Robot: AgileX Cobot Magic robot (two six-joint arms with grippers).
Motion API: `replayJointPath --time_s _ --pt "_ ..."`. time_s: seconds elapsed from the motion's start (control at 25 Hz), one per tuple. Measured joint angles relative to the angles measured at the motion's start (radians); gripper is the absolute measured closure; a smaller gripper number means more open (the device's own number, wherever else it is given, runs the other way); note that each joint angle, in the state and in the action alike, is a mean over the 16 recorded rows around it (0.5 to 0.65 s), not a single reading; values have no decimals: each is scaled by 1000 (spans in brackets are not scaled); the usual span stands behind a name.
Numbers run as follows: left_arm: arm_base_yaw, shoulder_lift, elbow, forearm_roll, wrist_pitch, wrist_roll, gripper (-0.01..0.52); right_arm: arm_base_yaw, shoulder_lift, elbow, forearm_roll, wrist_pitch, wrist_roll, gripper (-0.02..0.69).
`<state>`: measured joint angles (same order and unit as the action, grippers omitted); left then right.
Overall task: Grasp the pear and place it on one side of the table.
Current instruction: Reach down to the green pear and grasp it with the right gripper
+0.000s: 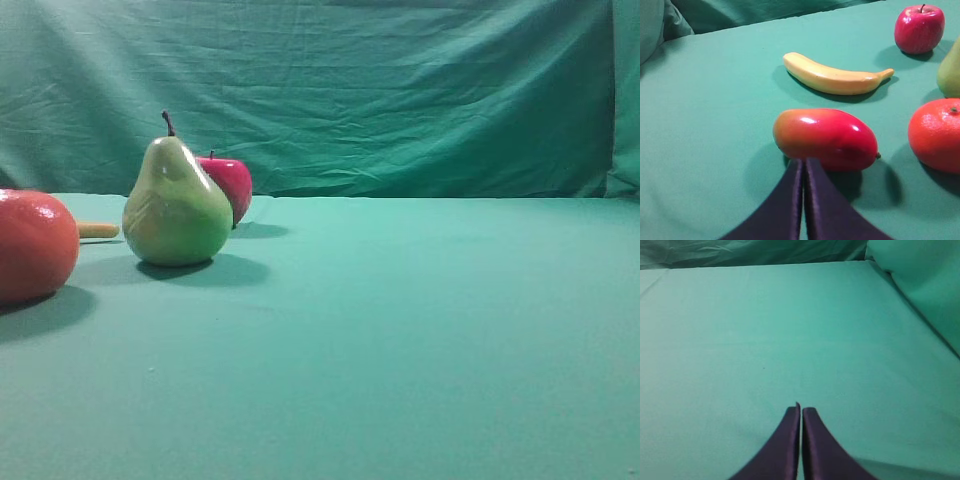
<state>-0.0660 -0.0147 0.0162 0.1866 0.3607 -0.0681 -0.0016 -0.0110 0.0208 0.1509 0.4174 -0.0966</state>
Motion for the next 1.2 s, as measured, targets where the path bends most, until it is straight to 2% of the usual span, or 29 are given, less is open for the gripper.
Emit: replayJointPath --time_s 0.76,1.2 --pt "0 0 0 0 0 0 514 0 0 0 14 -7 3 665" --pt "0 0 0 0 0 0 514 0 0 3 220 -136 33 665"
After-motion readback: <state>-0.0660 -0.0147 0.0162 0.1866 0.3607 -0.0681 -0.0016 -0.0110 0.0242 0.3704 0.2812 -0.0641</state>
